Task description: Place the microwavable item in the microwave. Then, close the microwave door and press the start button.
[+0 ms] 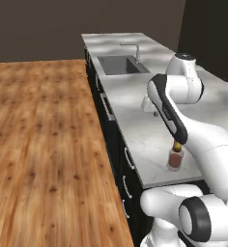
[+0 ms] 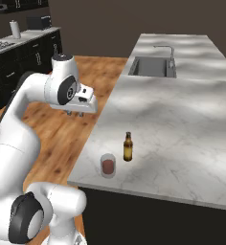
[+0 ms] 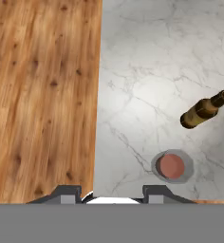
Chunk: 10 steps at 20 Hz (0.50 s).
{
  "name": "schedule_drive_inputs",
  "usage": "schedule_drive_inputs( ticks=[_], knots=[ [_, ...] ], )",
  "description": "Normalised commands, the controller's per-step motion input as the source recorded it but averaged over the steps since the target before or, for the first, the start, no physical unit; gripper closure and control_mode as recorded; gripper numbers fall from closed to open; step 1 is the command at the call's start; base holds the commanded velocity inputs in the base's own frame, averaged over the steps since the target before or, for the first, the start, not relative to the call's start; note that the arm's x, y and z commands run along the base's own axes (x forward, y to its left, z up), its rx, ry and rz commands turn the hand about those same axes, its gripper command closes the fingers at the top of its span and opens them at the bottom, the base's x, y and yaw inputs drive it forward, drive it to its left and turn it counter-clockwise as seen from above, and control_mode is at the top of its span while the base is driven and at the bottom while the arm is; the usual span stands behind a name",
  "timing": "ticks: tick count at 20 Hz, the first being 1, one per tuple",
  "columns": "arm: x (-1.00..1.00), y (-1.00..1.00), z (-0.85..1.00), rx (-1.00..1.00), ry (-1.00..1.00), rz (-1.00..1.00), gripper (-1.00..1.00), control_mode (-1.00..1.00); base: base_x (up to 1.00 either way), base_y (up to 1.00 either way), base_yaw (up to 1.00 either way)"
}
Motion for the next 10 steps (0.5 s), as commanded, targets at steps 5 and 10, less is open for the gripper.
schedule_drive_inputs(
  ticks=[5, 10],
  knots=[
    [-0.08, 0.1, -0.22, -0.03, 0.03, 0.0, -1.0, -1.0, 0.0, 0.0, 0.0],
    [0.0, 0.16, -0.97, -0.15, 0.15, 0.0, -1.0, -1.0, 0.0, 0.0, 0.0]
  ],
)
